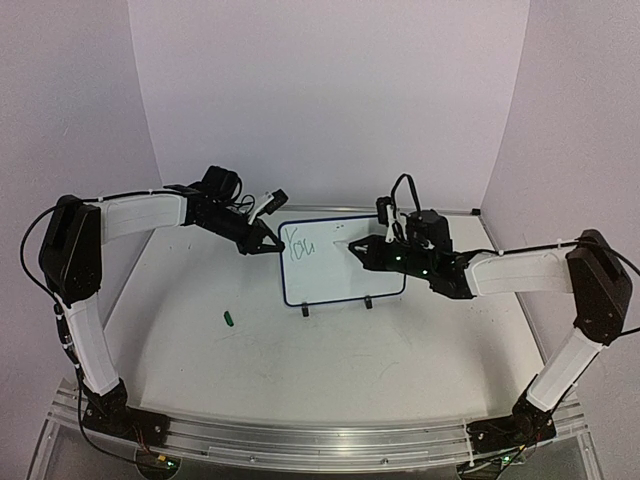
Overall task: Write a sentence on the whiteboard
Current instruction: Write on the whiteboard with the whiteboard marker without the cap.
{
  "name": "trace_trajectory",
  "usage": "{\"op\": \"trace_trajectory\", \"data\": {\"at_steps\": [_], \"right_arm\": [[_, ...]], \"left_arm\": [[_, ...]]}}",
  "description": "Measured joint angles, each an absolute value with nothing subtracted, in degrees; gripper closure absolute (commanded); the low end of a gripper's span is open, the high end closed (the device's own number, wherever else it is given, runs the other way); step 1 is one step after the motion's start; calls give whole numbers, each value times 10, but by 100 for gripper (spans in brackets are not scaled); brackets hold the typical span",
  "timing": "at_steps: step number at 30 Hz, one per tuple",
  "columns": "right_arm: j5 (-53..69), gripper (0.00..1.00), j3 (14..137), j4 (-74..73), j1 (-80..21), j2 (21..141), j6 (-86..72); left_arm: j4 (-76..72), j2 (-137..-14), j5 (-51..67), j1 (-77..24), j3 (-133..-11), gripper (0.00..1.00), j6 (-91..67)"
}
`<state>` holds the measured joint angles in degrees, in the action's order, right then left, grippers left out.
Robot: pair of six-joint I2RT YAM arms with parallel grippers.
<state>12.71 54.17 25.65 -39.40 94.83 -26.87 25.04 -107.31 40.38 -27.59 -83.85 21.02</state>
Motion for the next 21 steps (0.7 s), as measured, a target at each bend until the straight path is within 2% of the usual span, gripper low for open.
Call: {"op": "trace_trajectory", "data": {"at_steps": [21], "right_arm": [[170, 100, 562, 273, -395, 988, -271]], "left_arm": [[250, -1073, 402, -276, -839, 100, 207]]}}
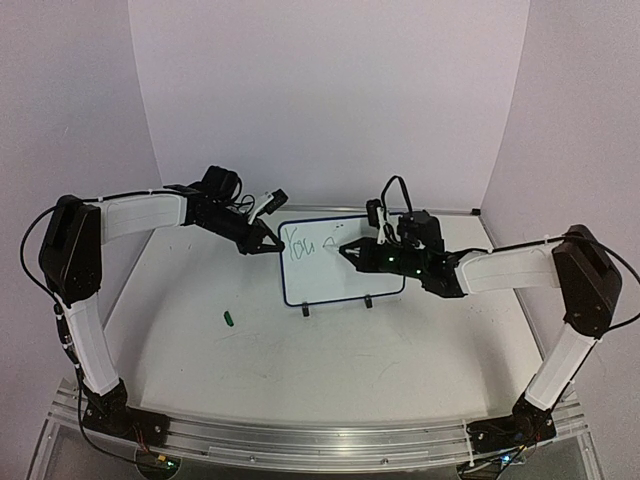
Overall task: Write a sentence on the whiteboard
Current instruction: Write on the whiteboard with the whiteboard marker without the cap.
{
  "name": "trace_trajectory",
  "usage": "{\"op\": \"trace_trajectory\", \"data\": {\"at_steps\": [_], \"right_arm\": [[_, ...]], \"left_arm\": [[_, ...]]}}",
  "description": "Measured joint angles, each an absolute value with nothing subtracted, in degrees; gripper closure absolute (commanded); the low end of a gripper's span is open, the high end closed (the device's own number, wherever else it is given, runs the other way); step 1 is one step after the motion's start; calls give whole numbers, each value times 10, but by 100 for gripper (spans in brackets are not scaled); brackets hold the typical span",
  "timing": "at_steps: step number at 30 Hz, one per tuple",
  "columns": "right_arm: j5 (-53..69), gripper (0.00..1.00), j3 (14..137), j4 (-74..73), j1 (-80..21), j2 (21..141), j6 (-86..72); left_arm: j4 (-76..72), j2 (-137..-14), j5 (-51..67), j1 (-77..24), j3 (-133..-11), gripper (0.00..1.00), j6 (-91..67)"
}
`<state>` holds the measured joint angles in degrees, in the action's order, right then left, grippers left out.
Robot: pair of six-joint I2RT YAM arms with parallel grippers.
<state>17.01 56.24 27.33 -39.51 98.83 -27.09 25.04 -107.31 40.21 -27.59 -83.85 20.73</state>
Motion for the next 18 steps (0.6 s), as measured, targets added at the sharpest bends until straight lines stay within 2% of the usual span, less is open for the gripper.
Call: {"op": "trace_trajectory", "data": {"at_steps": [11, 18], "right_arm": [[158, 100, 542, 266, -395, 981, -271], [142, 100, 523, 262, -394, 928, -270]], "left_arm": [[250, -1073, 402, -276, -839, 100, 208], [251, -1073, 402, -276, -839, 100, 208]]}}
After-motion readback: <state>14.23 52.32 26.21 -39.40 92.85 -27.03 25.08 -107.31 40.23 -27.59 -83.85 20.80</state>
